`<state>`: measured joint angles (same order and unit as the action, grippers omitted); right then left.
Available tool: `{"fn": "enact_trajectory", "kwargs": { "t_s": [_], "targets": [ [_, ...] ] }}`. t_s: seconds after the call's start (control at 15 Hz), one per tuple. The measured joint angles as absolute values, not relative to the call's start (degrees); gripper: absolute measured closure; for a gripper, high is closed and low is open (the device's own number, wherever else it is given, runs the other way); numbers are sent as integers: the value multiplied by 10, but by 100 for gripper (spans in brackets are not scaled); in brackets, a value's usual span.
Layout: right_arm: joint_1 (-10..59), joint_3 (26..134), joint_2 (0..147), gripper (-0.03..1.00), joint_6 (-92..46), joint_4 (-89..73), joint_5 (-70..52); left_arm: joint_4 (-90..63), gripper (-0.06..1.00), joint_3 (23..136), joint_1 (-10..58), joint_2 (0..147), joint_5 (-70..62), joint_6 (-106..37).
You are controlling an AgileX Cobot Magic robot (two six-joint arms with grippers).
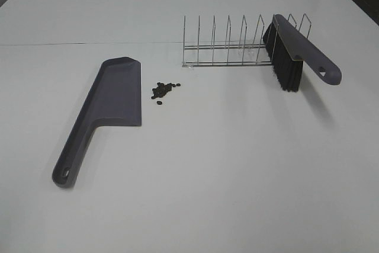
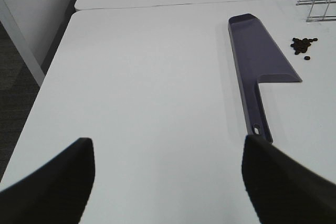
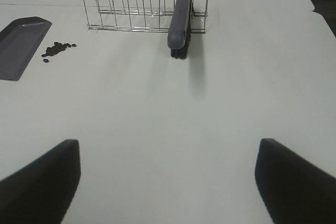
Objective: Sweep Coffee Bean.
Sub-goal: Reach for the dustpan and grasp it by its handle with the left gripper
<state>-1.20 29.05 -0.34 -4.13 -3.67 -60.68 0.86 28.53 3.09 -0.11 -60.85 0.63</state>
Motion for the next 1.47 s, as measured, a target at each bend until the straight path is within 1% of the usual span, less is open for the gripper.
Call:
{"fn": "enact_trajectory", "kwargs": {
  "t_s": [1.47],
  "targets": [
    [-12, 290, -3, 20, -41, -37, -607, 9, 24, 285, 31, -1, -608, 6]
  ]
}}
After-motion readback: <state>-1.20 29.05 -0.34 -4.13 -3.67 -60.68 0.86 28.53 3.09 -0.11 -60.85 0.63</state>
